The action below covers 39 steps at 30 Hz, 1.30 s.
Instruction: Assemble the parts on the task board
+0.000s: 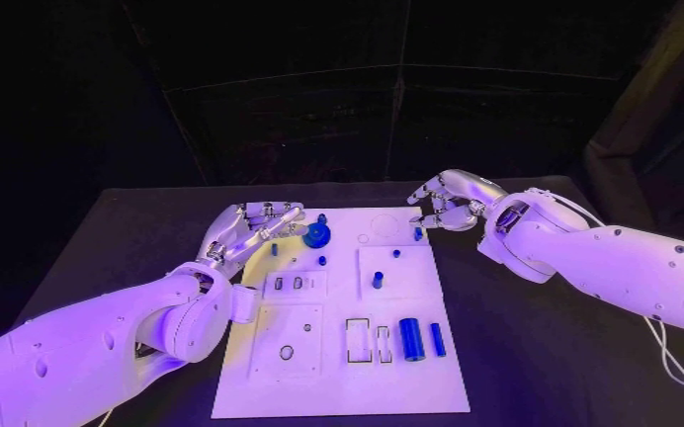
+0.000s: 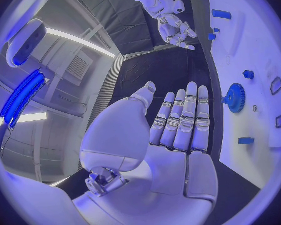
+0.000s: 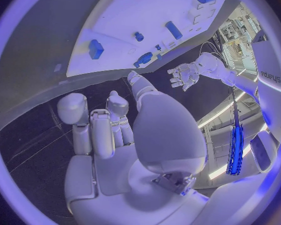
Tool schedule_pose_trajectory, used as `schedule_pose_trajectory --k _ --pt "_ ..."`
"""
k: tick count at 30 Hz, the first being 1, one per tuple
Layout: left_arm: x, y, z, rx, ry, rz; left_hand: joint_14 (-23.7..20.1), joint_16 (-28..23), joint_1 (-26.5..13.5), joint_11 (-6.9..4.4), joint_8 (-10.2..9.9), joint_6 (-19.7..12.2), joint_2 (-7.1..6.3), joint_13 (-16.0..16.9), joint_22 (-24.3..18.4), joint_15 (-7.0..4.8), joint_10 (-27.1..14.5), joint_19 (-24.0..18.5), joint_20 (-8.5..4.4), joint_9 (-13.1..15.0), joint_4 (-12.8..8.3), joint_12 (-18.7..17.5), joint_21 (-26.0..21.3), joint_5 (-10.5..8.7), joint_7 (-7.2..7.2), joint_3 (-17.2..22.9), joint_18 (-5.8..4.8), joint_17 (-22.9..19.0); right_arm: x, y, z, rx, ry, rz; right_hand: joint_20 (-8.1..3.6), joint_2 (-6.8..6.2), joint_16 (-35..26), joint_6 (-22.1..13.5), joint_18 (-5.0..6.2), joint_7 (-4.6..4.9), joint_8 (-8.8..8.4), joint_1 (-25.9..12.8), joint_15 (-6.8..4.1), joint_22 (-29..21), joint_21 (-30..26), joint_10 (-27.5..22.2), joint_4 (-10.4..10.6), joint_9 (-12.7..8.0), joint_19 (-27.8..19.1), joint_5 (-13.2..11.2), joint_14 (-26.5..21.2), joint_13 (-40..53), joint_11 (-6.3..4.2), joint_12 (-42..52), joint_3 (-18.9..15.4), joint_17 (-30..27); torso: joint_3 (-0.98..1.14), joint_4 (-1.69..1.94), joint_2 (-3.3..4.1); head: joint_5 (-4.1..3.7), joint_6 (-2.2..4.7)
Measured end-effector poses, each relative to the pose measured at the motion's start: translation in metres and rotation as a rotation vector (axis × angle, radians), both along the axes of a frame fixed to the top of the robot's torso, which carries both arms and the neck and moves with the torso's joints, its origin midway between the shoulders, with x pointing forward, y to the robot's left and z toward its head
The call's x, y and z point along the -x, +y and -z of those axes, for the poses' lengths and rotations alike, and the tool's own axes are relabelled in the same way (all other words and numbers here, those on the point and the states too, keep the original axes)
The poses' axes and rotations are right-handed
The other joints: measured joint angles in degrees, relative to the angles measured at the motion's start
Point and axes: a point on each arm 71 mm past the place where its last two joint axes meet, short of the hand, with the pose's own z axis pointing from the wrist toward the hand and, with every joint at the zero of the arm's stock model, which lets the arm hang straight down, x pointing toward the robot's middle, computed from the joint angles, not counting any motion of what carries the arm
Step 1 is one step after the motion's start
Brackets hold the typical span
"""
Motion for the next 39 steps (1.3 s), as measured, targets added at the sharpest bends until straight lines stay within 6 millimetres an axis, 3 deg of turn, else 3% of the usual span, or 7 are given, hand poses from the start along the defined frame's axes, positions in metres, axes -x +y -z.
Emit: schedule_pose_trajectory --k 4,11,30,39 --pt "-0.001 0.000 0.001 0.001 0.001 -0.002 0.0 0.0 0.0 0.00 0.0 0.0 0.00 0.0 0.0 0.00 0.0 0.0 0.00 0.0 0.0 0.0 0.0 0.00 0.00 0.0 -0.01 0.0 -0.004 -0.012 0.004 -0.006 0.007 0.006 0.00 -0.24 0.0 0.0 0.00 0.00 0.00 0.2 0.00 -0.1 0.0 -0.1 -0.2 0.0 0.0 0.3 0.0 -0.2 -0.05 -0.3 -0.2 0.0 0.11 -0.02 0.00 -0.60 -0.04" --pt "-0.003 0.000 0.002 0.002 0.005 -0.006 0.0 0.0 0.0 0.00 0.0 0.0 0.00 0.0 0.0 0.00 0.0 0.0 0.00 0.0 0.0 0.0 0.0 0.00 0.00 0.0 0.00 0.0 -0.010 -0.024 0.016 0.007 0.031 0.016 0.01 -0.05 0.0 -0.2 0.00 0.21 0.00 0.4 0.00 -0.3 -0.2 -0.4 -0.3 -0.1 -0.4 0.3 0.0 -0.4 0.00 -0.5 -0.3 0.0 0.12 -0.02 0.03 -1.22 -0.62" --pt "-0.003 -0.002 0.004 0.005 0.011 -0.005 -0.2 0.0 -0.3 0.00 0.0 0.0 0.25 0.0 -0.1 0.20 0.0 0.0 0.00 0.0 0.0 0.0 0.0 0.00 0.00 0.0 -0.01 0.0 -0.007 -0.017 0.038 0.024 0.096 -0.025 0.01 0.24 0.0 -0.2 0.00 0.21 0.01 0.7 0.00 -0.1 -0.2 -0.4 -0.3 -0.1 -0.4 0.3 0.0 0.0 0.00 -0.5 -0.3 0.0 0.08 0.08 0.07 -0.83 -1.26" --pt "-0.003 -0.002 0.004 0.005 0.012 -0.005 -0.2 -0.3 -0.3 0.00 0.0 0.0 0.25 0.0 -0.1 0.21 0.0 -0.2 0.19 0.0 0.0 0.0 0.0 0.00 0.00 0.0 0.00 0.0 -0.009 -0.016 0.044 0.028 0.105 -0.017 0.01 1.30 0.0 0.8 0.00 0.02 0.27 1.7 0.00 0.3 -0.2 0.0 -0.7 0.1 -0.4 0.3 0.0 1.3 -0.34 1.1 -0.2 0.0 0.14 0.08 0.07 -0.66 -1.42"
